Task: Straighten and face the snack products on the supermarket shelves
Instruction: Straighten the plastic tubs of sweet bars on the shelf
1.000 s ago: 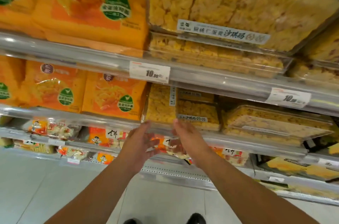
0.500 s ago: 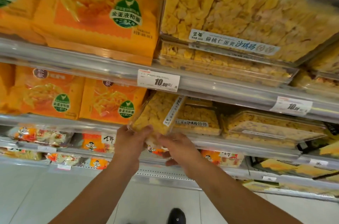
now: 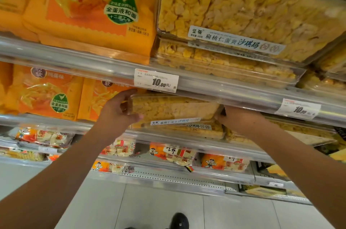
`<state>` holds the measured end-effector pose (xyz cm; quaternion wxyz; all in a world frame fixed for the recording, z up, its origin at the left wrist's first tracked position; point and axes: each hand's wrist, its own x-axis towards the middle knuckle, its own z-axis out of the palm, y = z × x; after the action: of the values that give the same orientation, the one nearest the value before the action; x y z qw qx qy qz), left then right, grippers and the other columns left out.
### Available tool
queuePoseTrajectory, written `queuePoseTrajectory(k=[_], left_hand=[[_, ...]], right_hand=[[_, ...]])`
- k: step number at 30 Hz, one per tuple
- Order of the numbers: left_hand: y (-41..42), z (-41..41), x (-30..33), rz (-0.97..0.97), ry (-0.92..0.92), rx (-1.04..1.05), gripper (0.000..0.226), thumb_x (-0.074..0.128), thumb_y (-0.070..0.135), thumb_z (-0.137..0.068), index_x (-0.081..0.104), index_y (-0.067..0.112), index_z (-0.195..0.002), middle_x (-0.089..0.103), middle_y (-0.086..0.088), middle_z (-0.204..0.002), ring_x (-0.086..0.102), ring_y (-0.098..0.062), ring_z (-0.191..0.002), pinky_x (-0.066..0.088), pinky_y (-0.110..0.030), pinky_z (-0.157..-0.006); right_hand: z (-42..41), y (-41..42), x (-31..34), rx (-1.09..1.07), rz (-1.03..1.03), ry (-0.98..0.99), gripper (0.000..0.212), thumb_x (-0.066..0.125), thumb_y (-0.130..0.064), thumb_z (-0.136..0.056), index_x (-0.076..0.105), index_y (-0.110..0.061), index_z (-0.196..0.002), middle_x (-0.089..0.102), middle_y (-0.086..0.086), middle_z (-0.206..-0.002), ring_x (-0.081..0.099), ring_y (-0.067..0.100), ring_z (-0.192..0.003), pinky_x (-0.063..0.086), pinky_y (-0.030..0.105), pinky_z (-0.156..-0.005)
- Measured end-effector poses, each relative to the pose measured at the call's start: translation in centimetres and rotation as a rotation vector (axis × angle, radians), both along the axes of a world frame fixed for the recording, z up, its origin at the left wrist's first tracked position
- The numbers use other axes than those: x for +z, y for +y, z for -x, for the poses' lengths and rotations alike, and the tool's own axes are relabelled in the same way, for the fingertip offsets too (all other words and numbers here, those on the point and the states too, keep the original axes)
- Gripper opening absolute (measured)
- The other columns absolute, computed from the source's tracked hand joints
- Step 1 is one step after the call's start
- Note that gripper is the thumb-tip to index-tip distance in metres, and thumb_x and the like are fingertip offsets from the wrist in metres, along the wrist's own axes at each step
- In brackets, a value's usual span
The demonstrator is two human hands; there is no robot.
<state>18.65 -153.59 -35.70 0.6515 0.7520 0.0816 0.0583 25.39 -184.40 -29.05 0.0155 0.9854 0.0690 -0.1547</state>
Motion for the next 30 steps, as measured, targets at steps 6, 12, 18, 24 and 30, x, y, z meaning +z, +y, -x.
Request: queuePoseTrajectory(k=[6, 12, 18, 24, 30], left_hand=[[-0.7, -2.1, -0.4, -0.069, -0.065, -0.050, 0.055, 0.081, -0.004, -0.069, 0.065, 0.040, -0.098, 0.072, 0.021, -0.088, 0.068, 0.000, -0.084, 0.052, -0.016, -0.069], [-2.2, -3.2, -1.1, -0.123, -0.117, 0.008, 0.054, 0.080, -0.002, -0.071, 0.062, 0.036, -0.104, 0.070, 0.011, -0.100, 0.066, -0.018, -0.098, 0.053, -0.044, -0.091], [-2.7, -3.4, -2.0, -0.150, -0.134, 0.056, 0.051, 0.078, -0.004, -0.073, 0.064, 0.026, -0.112, 0.070, 0.007, -0.098, 0.068, -0.016, -0.093, 0.054, -0.042, -0.091], [-2.0, -2.8, -2.6, -0.227, -0.186, 0.056, 0.059, 0.078, -0.004, -0.072, 0.060, 0.043, -0.102, 0.066, 0.029, -0.084, 0.064, 0.004, -0.084, 0.053, -0.013, -0.074], [-1.8, -2.5, -2.9, -0.219, -0.144, 0.065, 0.049, 0.077, 0.003, -0.077, 0.059, 0.024, -0.117, 0.065, 0.021, -0.095, 0.066, 0.008, -0.078, 0.049, -0.008, -0.066]], right_hand=[[-2.5, -0.2, -1.7, -0.176, -0.155, 0.100, 0.016, 0.041, -0.021, -0.102, 0.046, -0.014, -0.089, 0.049, 0.004, -0.078, 0.050, 0.019, -0.074, 0.045, 0.033, -0.075], [-1.7, -0.7, -0.5, -0.159, -0.100, 0.158, 0.034, 0.035, -0.016, -0.104, 0.045, -0.002, -0.133, 0.039, 0.006, -0.101, 0.037, 0.021, -0.093, 0.038, 0.035, -0.088], [-1.2, -1.0, -0.4, -0.093, 0.024, 0.089, 0.020, 0.037, -0.014, -0.102, 0.047, -0.018, -0.085, 0.046, -0.001, -0.081, 0.046, 0.013, -0.073, 0.043, 0.023, -0.068], [-0.2, -1.2, 0.0, 0.028, 0.130, -0.035, 0.006, 0.045, -0.017, -0.098, 0.047, -0.020, -0.092, 0.045, -0.004, -0.076, 0.052, 0.015, -0.074, 0.049, 0.029, -0.071], [0.4, -1.2, 0.1, -0.012, 0.111, -0.078, 0.013, 0.052, -0.019, -0.094, 0.039, -0.022, -0.095, 0.046, -0.004, -0.078, 0.047, 0.011, -0.064, 0.037, 0.024, -0.052]])
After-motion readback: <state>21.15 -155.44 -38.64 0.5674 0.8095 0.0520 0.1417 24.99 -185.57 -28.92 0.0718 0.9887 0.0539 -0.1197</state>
